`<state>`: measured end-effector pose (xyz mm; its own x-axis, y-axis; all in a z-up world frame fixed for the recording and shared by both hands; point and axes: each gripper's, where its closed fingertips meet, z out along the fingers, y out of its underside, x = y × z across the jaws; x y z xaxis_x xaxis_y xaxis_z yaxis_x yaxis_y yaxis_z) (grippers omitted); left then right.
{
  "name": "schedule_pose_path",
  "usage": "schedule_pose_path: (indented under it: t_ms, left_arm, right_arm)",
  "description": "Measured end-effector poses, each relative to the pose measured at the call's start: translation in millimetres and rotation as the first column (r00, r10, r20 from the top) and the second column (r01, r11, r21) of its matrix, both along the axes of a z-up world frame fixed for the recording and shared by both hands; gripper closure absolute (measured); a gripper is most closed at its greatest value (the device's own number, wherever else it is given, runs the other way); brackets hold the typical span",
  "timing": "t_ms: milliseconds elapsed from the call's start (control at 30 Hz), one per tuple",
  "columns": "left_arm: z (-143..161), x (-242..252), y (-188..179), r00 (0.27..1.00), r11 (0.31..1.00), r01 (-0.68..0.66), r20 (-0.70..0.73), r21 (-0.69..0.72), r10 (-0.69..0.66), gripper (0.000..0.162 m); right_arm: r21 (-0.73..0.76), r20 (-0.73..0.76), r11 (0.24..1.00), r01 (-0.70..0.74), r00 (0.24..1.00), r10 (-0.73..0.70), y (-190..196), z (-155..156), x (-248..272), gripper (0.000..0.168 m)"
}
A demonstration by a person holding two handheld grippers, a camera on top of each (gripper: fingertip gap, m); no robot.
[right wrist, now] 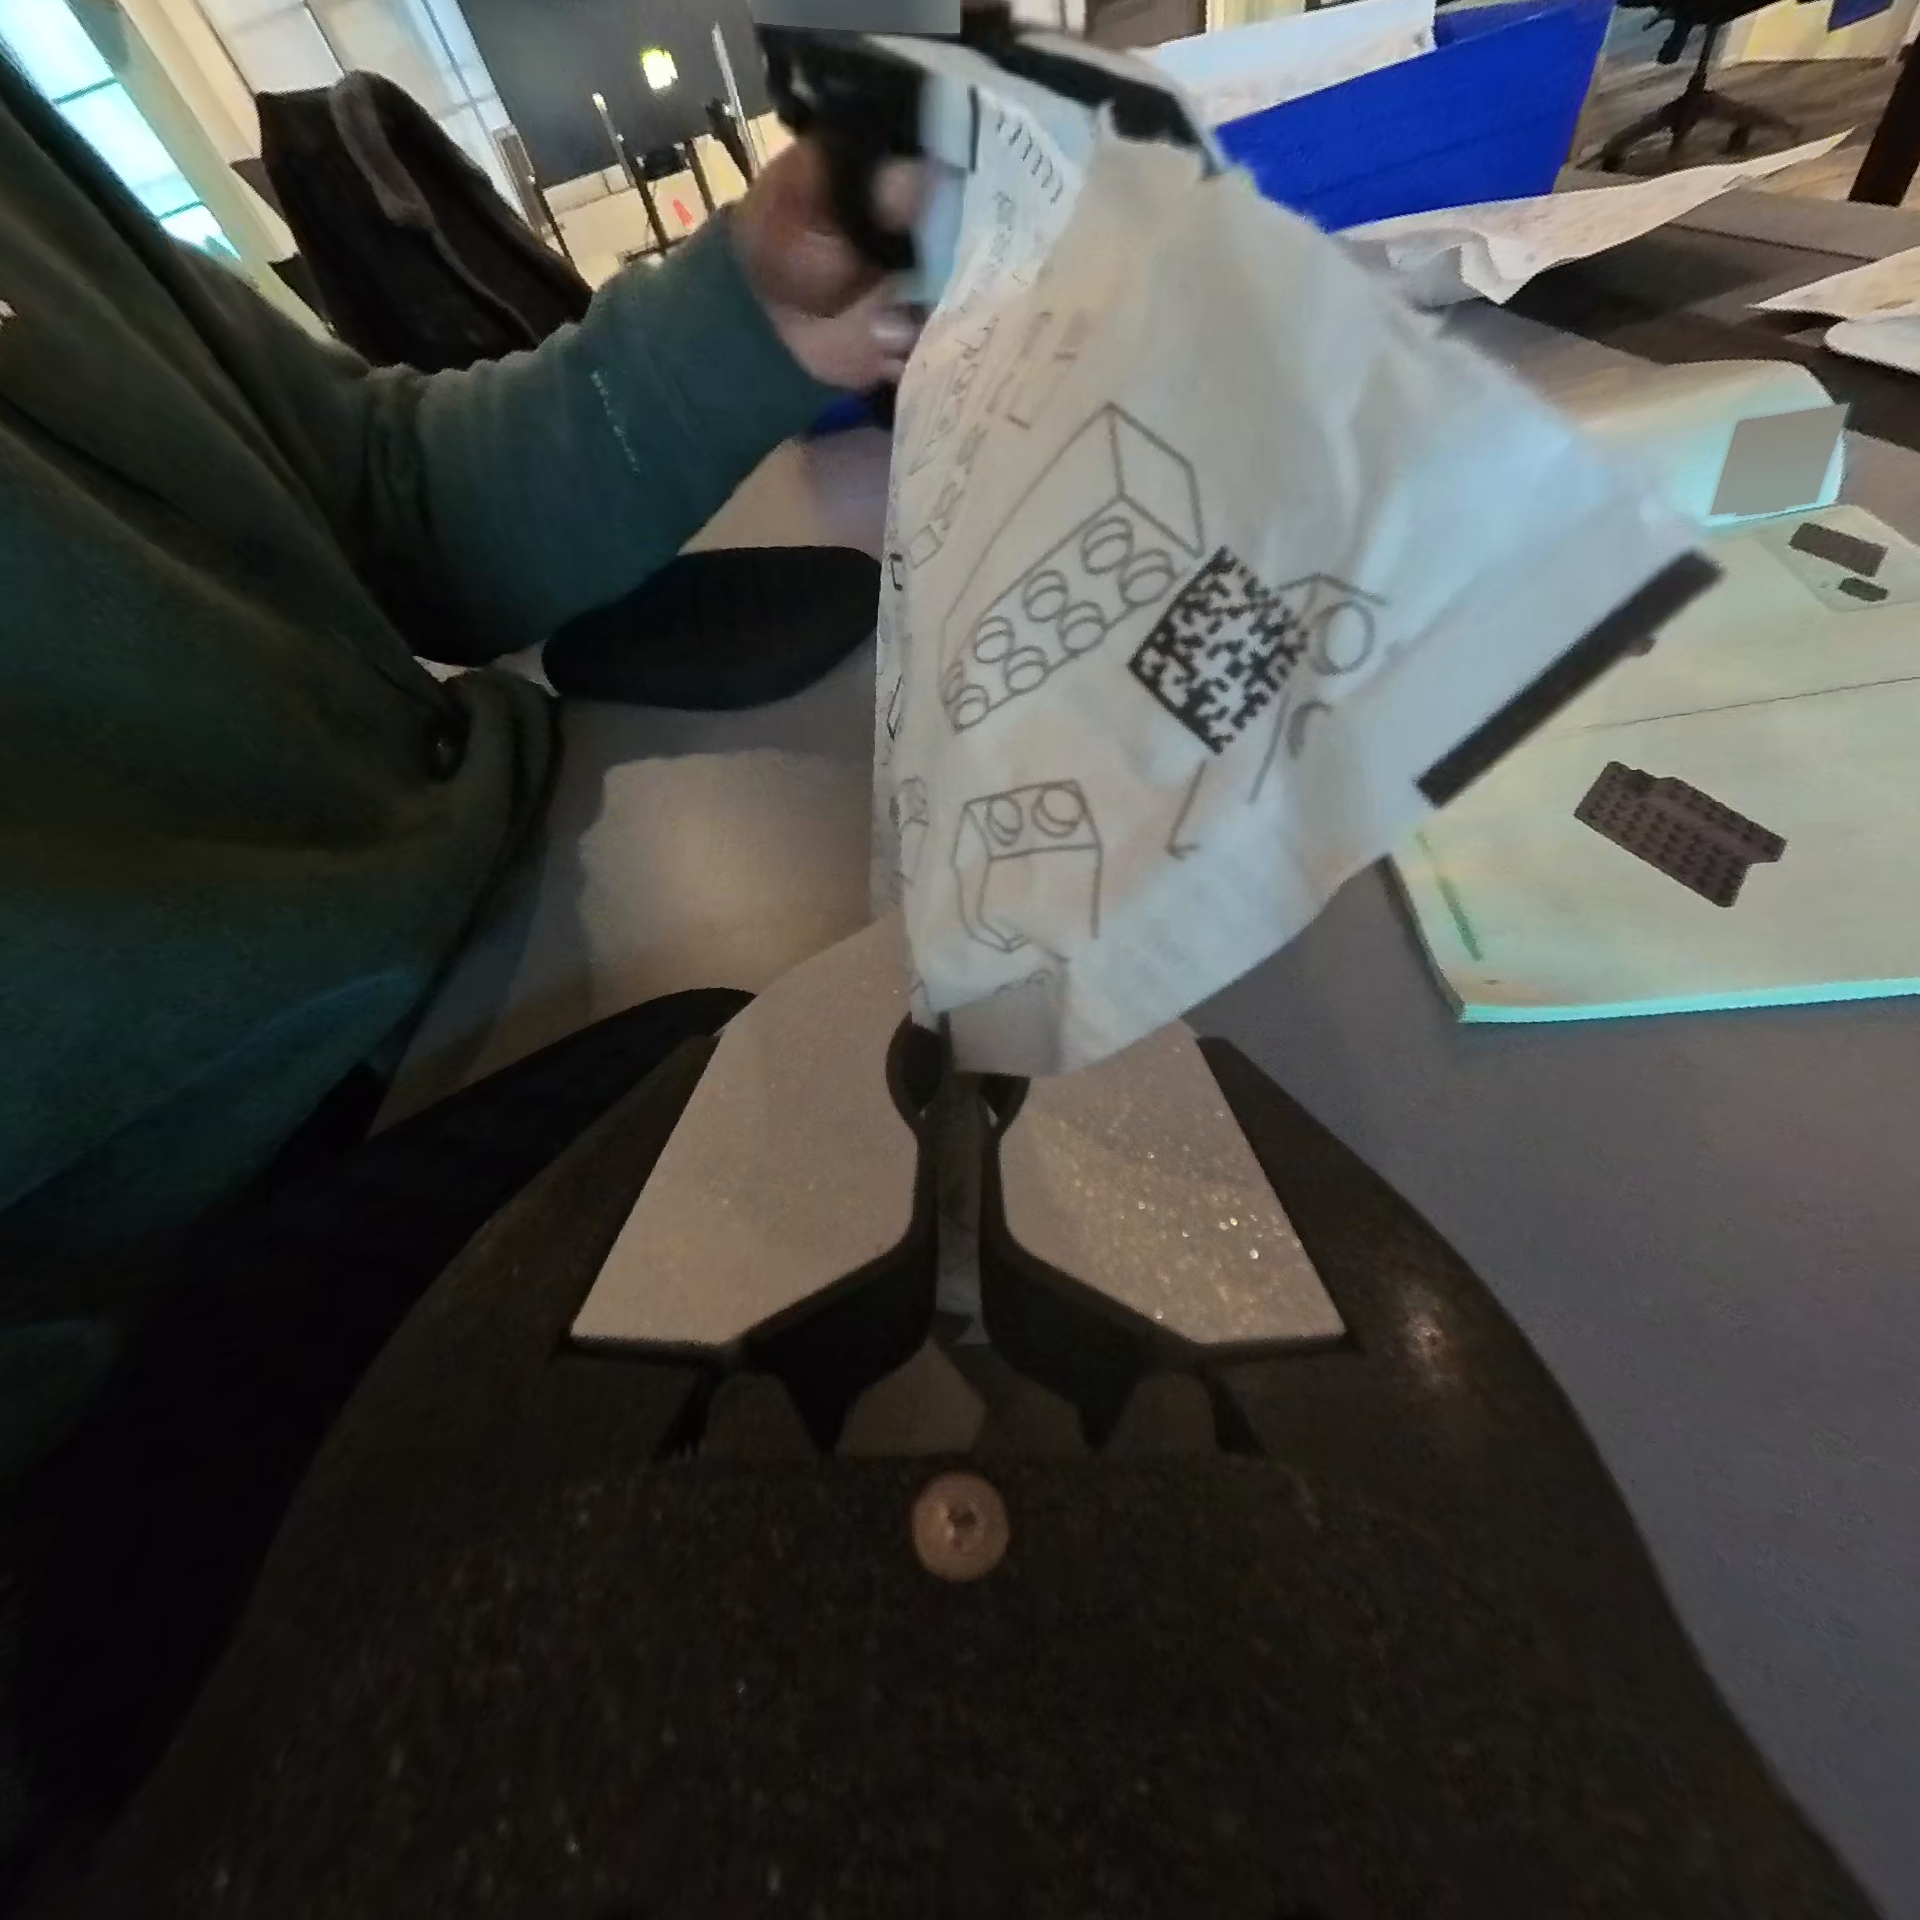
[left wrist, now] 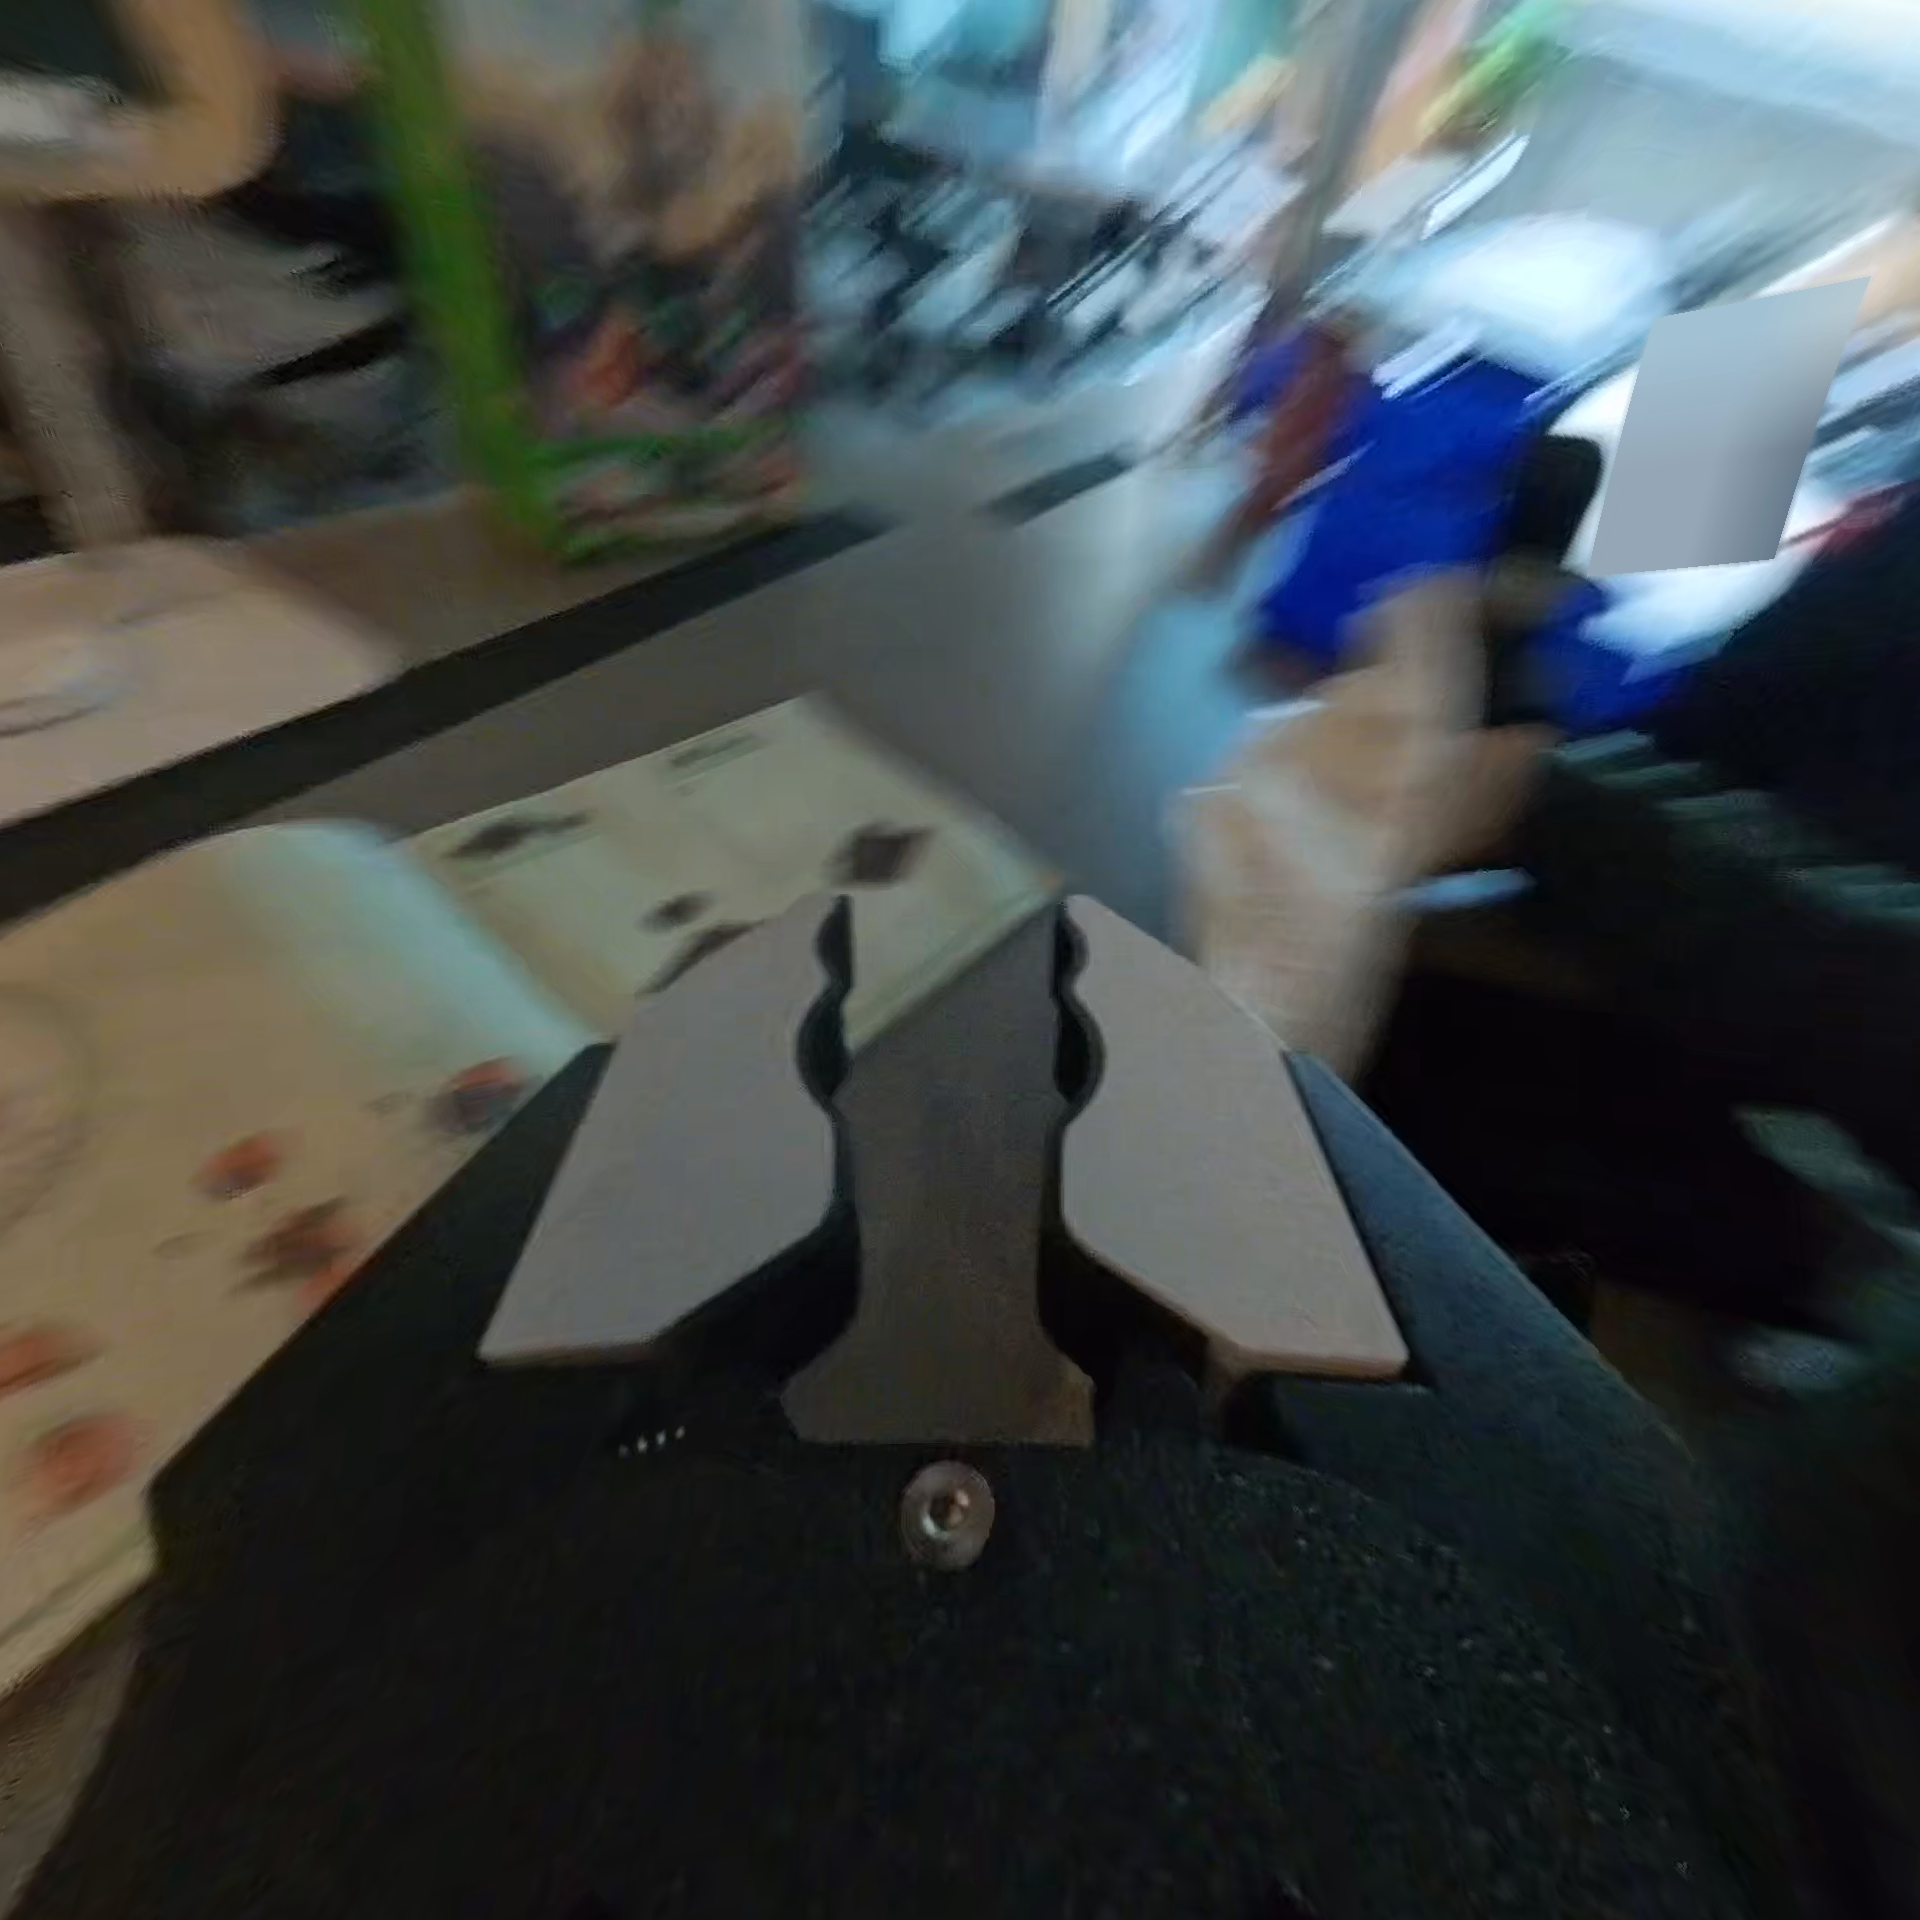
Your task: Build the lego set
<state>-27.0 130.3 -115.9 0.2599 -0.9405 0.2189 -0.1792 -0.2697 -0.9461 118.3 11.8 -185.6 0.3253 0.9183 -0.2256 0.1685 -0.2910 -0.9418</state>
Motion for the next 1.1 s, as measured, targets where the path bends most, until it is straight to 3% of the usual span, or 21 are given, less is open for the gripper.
schedule_pose_path:
  t_ms: [133,267,300,367,467,600,700,767,833,933,1033,1100]
  left_arm:
    - [10.6,-8.0,-38.8,0.951,0.966,0.234,0.230,-0.110,-0.204,0.103]
    - [1.9,0.7,-77.2,0.886,0.893,0.431,0.248,-0.127,-0.393,0.093]
    - [-0.8,4.3,-78.6,0.889,0.895,0.430,0.228,-0.122,-0.396,0.095]
    - [-5.7,10.5,-72.5,0.915,0.924,0.377,0.177,-0.064,-0.361,0.115]
    - [-4.9,12.3,-66.0,0.936,0.945,0.326,0.149,-0.031,-0.319,0.159]
    - [3.5,8.0,-64.2,0.950,0.958,0.259,0.145,0.121,-0.275,0.162]
    - [5.8,0.9,-65.0,0.961,0.959,0.196,0.156,0.205,-0.230,0.162]
    - [2.4,-4.6,-66.3,0.964,0.956,0.177,0.153,0.236,-0.216,0.162]
    - [1.2,-9.7,-70.4,0.956,0.958,0.205,0.169,0.201,-0.240,0.162]
    - [-1.8,-15.5,-70.3,0.951,0.960,0.232,0.169,0.157,-0.257,0.162]
    - [-2.9,-18.9,-67.8,0.943,0.957,0.266,0.177,0.113,-0.283,0.162]
    - [-2.7,-18.6,-63.2,0.944,0.959,0.263,0.174,0.108,-0.279,0.162]
  right_arm:
    - [0.001,-0.003,1.000,-0.007,1.000,0.007,-0.1,-0.2,-2.9,0.168]
    - [0.000,-0.002,1.000,-0.011,1.000,0.011,1.1,-0.1,-7.6,0.168]
    - [0.000,-0.003,1.000,-0.012,1.000,0.012,1.1,-0.1,-8.7,0.168]
    - [-0.001,-0.003,1.000,-0.015,1.000,0.015,0.4,0.0,-11.1,0.168]
    - [-0.025,-0.008,1.000,-0.002,1.000,0.001,1.3,-0.9,-12.9,0.168]
    - [-0.238,-0.051,0.970,0.049,0.997,-0.062,8.1,-4.2,-15.4,0.168]
    - [-0.501,-0.170,0.865,0.020,0.978,-0.121,8.3,-5.7,-24.8,0.168]
    - [-0.536,-0.193,0.844,0.004,0.973,-0.127,7.2,-6.2,-29.5,0.168]
    - [-0.459,-0.159,0.888,0.011,0.983,-0.094,5.7,-3.6,-31.3,0.166]
    - [-0.224,-0.124,0.974,0.031,0.991,-0.060,11.6,12.3,-28.8,0.157]
    - [-0.096,-0.206,0.995,-0.004,0.978,-0.016,19.6,47.7,-26.8,0.136]
    - [-0.059,-0.161,0.998,0.009,0.987,-0.018,30.5,54.2,-29.0,0.128]
